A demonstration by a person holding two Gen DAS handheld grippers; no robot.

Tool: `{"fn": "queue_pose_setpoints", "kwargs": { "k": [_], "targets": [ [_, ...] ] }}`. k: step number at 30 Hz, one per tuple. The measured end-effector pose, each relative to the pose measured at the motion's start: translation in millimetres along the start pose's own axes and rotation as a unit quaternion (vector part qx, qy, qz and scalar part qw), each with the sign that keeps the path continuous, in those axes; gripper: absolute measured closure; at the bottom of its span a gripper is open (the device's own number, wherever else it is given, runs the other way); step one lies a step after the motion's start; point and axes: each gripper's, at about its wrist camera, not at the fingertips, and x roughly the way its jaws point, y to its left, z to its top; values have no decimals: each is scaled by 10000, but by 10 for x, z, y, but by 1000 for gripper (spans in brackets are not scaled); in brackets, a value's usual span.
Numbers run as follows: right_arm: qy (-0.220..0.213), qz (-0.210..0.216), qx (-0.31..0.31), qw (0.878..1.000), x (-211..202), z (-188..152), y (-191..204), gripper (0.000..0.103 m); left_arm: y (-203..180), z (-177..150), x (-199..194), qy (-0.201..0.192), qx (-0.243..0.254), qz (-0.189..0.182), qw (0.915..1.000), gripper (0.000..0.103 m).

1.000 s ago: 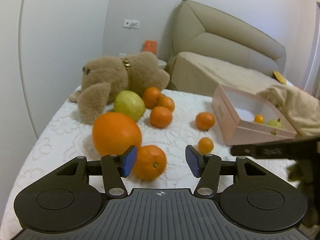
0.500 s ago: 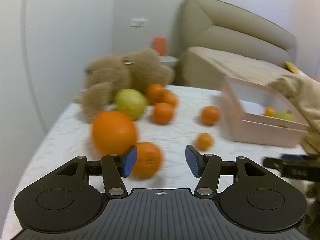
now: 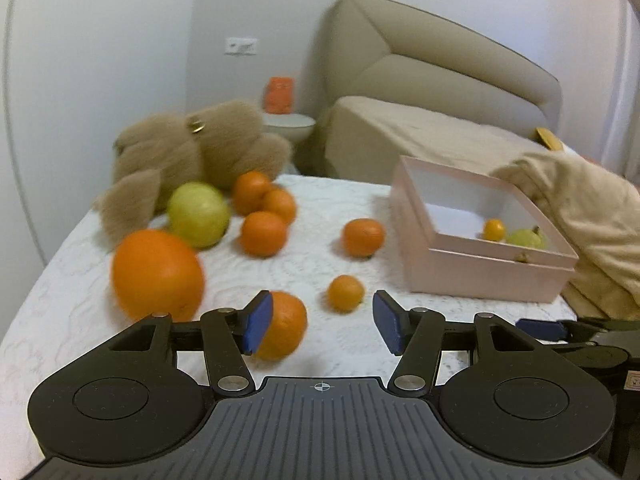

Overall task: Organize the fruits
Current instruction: 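Move the left tool toward a mandarin on the lace cloth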

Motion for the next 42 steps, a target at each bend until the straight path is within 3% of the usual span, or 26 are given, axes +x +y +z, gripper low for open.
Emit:
{"fn": "queue_pose_setpoints", "kwargs": {
  "k": [4,11,15,19,24,25,31,35,42],
  "targets": [
    [3,2,1,10000,2,0,4,32,-144,31,105,222,310,-223,9990,42],
    [10,-19,11,10000,1,-10,-5,27,-320,132,384,311,948,-173,9949,44],
    [10,-27,6,10000,1,-10,-3,27,-264,464,707,634,946,-528,9921,47],
    [10,-27,3,10000,1,-11,-3,27,-269,743,1106,818,1142,-368,9894,54],
    [12,-31,-4,10000,1,-11,3,26,-276,784,1519,1260,861,-644,9862,50],
    [13,-31,-6,10000,-1,-12,1,26,-265,780,1549,1264,767,-782,9859,54],
    [20,-33,-26,10000,-3,-14,5,25,-179,780,1621,1300,440,-921,9863,52],
    [23,-35,-36,10000,-4,-14,1,25,-180,762,1585,1293,553,-897,9860,54],
    [24,-34,-34,10000,-3,-9,1,24,-44,607,1099,907,252,-1101,9895,55]
  ]
}}
